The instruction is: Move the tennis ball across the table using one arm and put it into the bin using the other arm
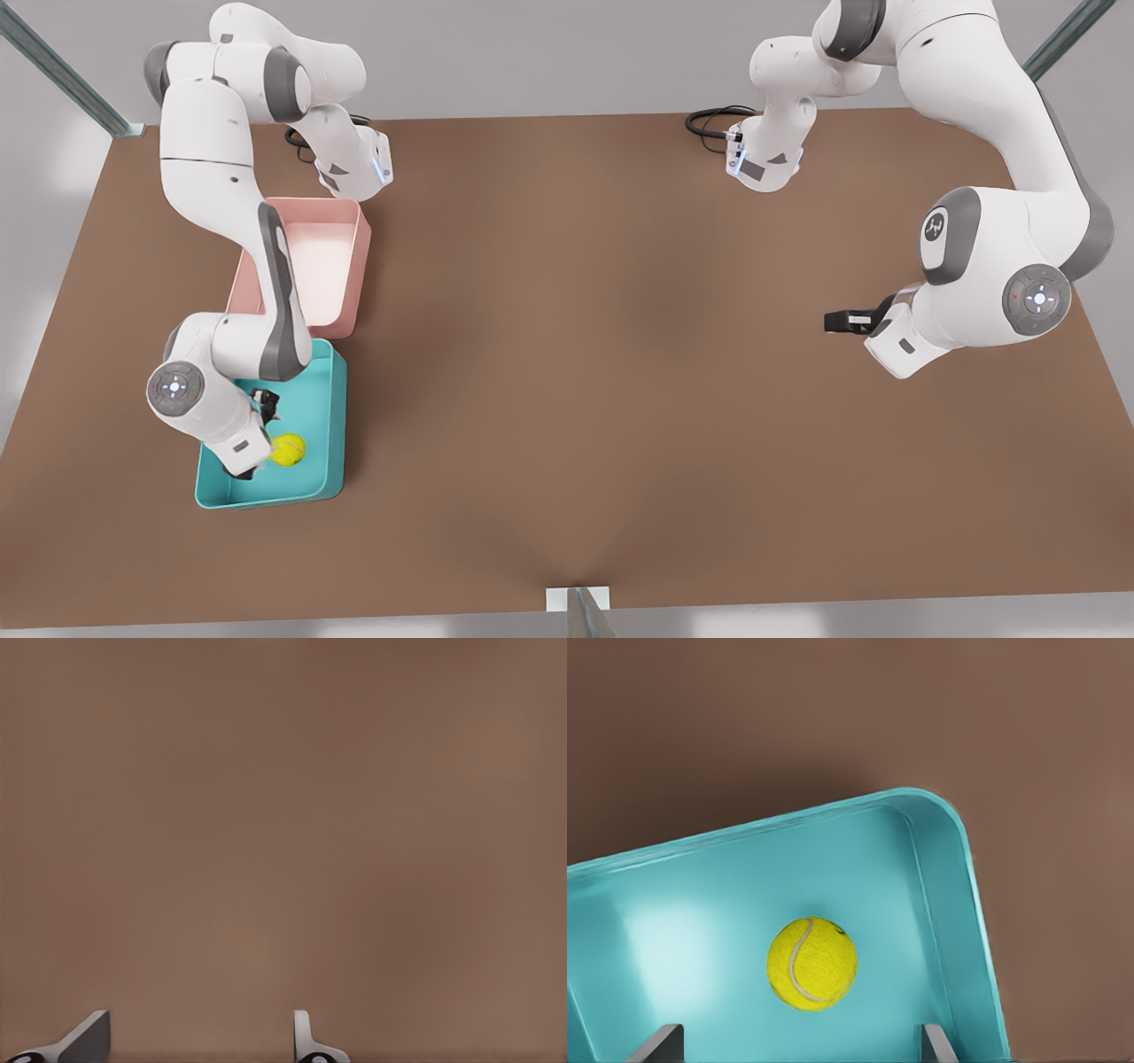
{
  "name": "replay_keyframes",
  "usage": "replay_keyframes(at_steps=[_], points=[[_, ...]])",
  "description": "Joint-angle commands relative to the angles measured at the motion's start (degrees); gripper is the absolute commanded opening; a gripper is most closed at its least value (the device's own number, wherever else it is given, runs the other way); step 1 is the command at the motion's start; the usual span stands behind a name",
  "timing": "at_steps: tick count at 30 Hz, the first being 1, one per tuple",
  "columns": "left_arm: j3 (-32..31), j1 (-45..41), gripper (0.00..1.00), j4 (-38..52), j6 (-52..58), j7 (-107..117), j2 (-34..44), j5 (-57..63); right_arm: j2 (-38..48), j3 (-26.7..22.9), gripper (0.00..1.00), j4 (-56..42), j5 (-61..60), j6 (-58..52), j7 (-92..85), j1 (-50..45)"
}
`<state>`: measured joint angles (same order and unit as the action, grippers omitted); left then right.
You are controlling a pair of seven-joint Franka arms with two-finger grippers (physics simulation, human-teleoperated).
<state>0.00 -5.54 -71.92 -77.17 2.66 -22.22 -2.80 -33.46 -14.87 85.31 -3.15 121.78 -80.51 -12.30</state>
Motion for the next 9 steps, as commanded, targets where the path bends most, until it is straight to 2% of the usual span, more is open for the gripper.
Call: replay_keyframes(at_steps=[1, 2, 3, 4, 5, 6, 7, 9], points=[[0.0, 0.0, 1.0, 0.0, 0.3, 0.2, 0.1, 0.1, -1.4, 0.0, 1.0, -9.5, -5.9, -19.1, 49.2, 0.0], [0.0, 0.0, 1.0, 0.0, 0.3, 0.2, 0.1, 0.1, -2.0, 0.6, 1.0, -16.4, -6.0, -32.9, 75.5, -0.4], [0.0, -0.2, 1.0, 0.0, 0.3, 0.2, 0.1, 0.1, 0.4, 0.6, 1.0, -17.8, -5.0, -38.7, 87.7, -1.9], [0.0, -0.2, 1.0, 0.0, 0.3, 0.2, 0.1, 0.1, 3.2, 1.5, 1.0, -17.6, -4.5, -39.2, 88.2, -0.8], [-0.1, -0.2, 1.0, 0.0, 0.4, 0.2, 0.1, 0.1, 11.9, 11.8, 1.0, -12.3, 4.9, -39.2, 87.7, 5.9], [-0.1, -0.2, 1.0, 0.0, 0.4, 0.2, 0.1, 0.1, 21.8, 18.9, 1.0, -2.5, 8.2, -37.7, 88.2, 11.8], [-0.1, -0.2, 1.0, 0.0, 0.4, 0.2, 0.1, 0.2, 25.7, 18.9, 1.0, 0.4, 8.0, -37.7, 88.2, 11.6], [-0.1, 0.0, 1.0, 0.0, 0.5, 0.1, 0.1, 0.2, 26.1, 18.7, 1.0, 0.4, 7.9, -37.7, 88.2, 11.2]])
